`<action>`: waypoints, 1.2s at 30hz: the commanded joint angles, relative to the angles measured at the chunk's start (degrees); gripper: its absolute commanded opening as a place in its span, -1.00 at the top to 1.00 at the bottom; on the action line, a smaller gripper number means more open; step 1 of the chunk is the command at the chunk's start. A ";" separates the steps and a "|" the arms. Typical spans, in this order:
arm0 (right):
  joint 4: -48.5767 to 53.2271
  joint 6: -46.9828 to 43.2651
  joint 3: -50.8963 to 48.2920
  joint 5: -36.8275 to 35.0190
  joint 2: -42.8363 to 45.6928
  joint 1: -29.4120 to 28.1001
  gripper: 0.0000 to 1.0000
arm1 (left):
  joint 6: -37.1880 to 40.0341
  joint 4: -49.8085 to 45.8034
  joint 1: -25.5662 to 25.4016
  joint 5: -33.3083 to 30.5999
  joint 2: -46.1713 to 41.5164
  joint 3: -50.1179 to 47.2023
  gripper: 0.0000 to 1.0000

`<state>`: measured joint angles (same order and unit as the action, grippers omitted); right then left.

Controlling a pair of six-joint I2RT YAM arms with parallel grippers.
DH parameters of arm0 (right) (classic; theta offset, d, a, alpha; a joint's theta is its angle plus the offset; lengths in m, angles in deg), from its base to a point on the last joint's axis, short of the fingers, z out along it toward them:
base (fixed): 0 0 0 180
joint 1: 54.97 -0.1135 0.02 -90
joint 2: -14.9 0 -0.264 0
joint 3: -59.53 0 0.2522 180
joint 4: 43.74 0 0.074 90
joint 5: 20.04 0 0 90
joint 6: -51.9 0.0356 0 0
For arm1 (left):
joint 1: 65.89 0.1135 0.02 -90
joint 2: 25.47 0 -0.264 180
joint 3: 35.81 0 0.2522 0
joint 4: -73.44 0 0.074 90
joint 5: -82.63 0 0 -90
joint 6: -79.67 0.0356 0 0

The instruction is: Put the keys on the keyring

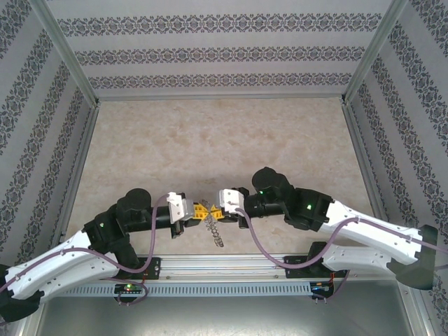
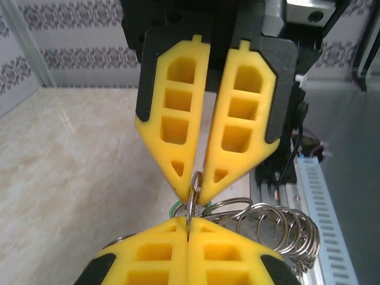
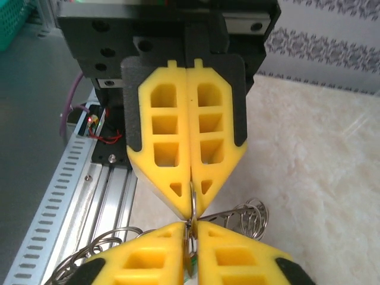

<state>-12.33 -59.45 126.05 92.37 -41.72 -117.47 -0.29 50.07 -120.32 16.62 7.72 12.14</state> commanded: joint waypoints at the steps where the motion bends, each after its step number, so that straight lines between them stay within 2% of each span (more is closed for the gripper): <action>1: -3.64 2.42 -2.23 2.98 2.04 -0.56 0.69 | -4.12 12.11 -0.48 3.12 -1.44 -2.30 1.00; 5: -4.64 3.23 -3.24 3.08 2.46 -0.59 0.62 | -5.35 17.03 -0.49 4.57 -2.28 -4.65 1.00; 7: -5.07 3.37 -3.44 3.10 2.47 -0.50 0.64 | -6.10 19.88 -0.44 5.17 -2.67 -6.00 1.00; 10: -5.61 3.54 -3.24 2.38 1.67 -0.37 0.73 | -7.01 22.60 -0.49 6.03 -2.37 -6.95 1.00; 12: -5.09 3.24 -2.47 2.08 0.71 -0.15 0.95 | -6.82 21.84 -0.49 5.81 -1.86 -6.78 1.00; 16: -2.43 1.80 -0.87 -2.34 0.09 -0.17 1.00 | -3.93 11.32 -0.50 2.85 -0.76 -2.82 1.00; 19: 1.41 -0.10 0.92 -5.37 -1.03 -0.17 1.00 | -0.01 0.31 -0.45 0.17 1.54 2.09 0.69; 21: 3.92 -1.36 2.71 -6.03 -2.35 -0.35 1.00 | 2.46 -4.62 -0.51 -1.05 3.60 4.97 0.61; 24: 6.17 -2.68 4.99 -6.37 -3.83 -0.92 1.00 | 4.74 -8.52 -0.54 -1.16 6.98 7.91 0.69; 25: 6.66 -2.96 5.58 -6.36 -4.16 -1.17 1.00 | 5.10 -9.07 -0.50 -1.29 7.97 8.49 0.79; 26: 7.22 -3.25 6.20 -6.41 -4.54 -1.42 1.00 | 5.41 -9.37 -0.53 -1.36 8.83 8.76 0.97; 30: 8.29 -4.34 6.53 -8.15 -4.57 -2.64 1.00 | 4.44 -6.63 -0.51 -0.96 8.69 7.74 1.00; 33: 6.04 -3.28 4.21 -6.41 -2.28 -2.76 0.98 | 1.69 0.71 -0.50 0.23 5.26 4.32 1.00; 36: 0.48 -0.61 0.46 -2.53 0.69 -2.65 0.74 | -2.20 11.00 -0.50 3.54 2.83 0.14 1.00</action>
<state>-6.49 -61.57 128.87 85.64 -43.80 -119.37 1.40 48.17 -120.32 16.79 12.40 14.63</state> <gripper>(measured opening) 0.114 0.060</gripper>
